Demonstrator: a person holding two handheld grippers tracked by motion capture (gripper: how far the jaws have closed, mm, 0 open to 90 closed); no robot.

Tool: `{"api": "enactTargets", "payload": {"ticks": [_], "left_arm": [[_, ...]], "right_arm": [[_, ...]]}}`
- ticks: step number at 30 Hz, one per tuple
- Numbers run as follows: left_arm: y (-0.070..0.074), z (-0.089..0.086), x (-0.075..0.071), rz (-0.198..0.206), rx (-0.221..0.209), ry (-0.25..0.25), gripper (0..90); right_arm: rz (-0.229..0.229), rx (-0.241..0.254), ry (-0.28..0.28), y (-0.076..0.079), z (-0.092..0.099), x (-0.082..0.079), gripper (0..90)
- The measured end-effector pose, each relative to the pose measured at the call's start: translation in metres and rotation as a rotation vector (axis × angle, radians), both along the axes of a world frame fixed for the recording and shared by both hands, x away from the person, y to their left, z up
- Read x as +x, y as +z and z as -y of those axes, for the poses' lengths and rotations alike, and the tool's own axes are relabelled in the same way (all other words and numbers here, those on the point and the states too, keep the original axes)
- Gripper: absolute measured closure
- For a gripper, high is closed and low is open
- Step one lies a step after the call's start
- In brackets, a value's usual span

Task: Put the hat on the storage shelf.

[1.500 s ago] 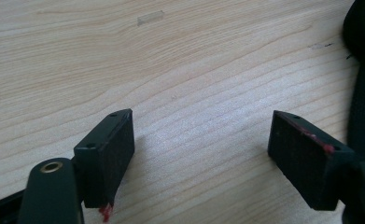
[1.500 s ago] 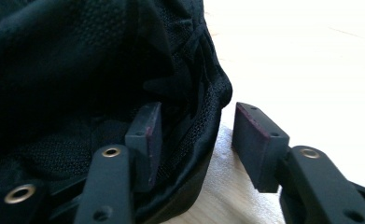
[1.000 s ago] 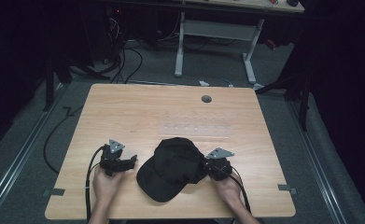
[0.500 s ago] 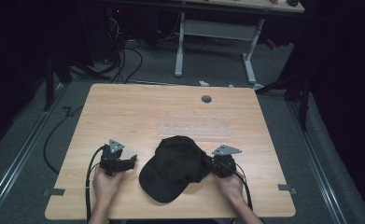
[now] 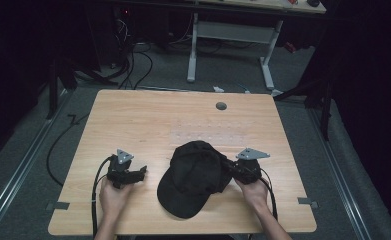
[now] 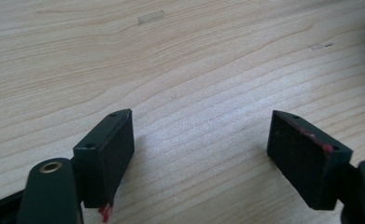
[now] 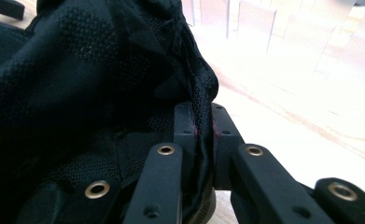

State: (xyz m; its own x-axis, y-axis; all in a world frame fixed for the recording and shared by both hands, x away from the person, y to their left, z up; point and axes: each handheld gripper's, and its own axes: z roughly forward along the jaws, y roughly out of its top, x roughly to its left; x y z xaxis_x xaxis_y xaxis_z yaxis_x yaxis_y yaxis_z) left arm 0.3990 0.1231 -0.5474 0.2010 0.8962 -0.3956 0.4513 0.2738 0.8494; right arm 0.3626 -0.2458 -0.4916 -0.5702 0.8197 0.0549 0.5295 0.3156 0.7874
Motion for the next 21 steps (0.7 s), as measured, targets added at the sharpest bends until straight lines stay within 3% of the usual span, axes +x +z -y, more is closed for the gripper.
{"api": "enactTargets", "payload": {"ticks": [21], "left_arm": [[0.000,0.001,0.000,-0.001,0.003,-0.005,22.4]], "right_arm": [[0.097,0.018,0.054,0.050,0.010,0.006,84.2]]}}
